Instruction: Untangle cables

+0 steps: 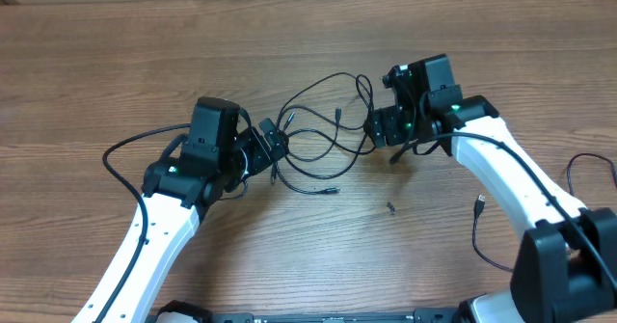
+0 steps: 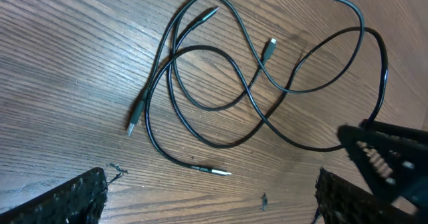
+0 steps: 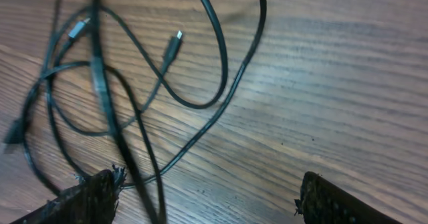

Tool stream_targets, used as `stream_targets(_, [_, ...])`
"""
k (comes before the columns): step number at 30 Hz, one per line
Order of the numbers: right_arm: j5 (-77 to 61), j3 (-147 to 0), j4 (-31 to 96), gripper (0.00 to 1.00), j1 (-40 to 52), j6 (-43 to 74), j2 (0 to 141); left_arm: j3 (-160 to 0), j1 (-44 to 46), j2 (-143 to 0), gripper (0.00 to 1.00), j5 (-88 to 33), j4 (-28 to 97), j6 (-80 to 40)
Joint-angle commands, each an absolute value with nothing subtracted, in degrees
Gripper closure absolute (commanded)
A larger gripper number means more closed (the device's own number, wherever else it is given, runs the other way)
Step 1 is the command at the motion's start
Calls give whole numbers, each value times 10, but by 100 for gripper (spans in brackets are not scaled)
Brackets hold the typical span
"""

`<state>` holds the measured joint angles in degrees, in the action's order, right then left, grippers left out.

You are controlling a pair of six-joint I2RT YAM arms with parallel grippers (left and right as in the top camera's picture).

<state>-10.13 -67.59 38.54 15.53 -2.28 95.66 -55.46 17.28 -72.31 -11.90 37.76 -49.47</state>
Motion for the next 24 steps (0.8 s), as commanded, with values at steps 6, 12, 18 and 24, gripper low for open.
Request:
stream_targets(6, [-108,-683,382,96,157,13,966,-560,176,-720,0,-114,377,-493])
stream_targets(12, [-107,-707,405,96,157,17,921,-560,176,-720,0,-114,377,-493])
stream_targets(18, [-103,-822,483,96,157,17,822,-560,176,-720,1,-114,377,-493])
stream_targets(24, [-102,-887,484,96,157,37,722,-560,176,-720,0,-114,377,-493])
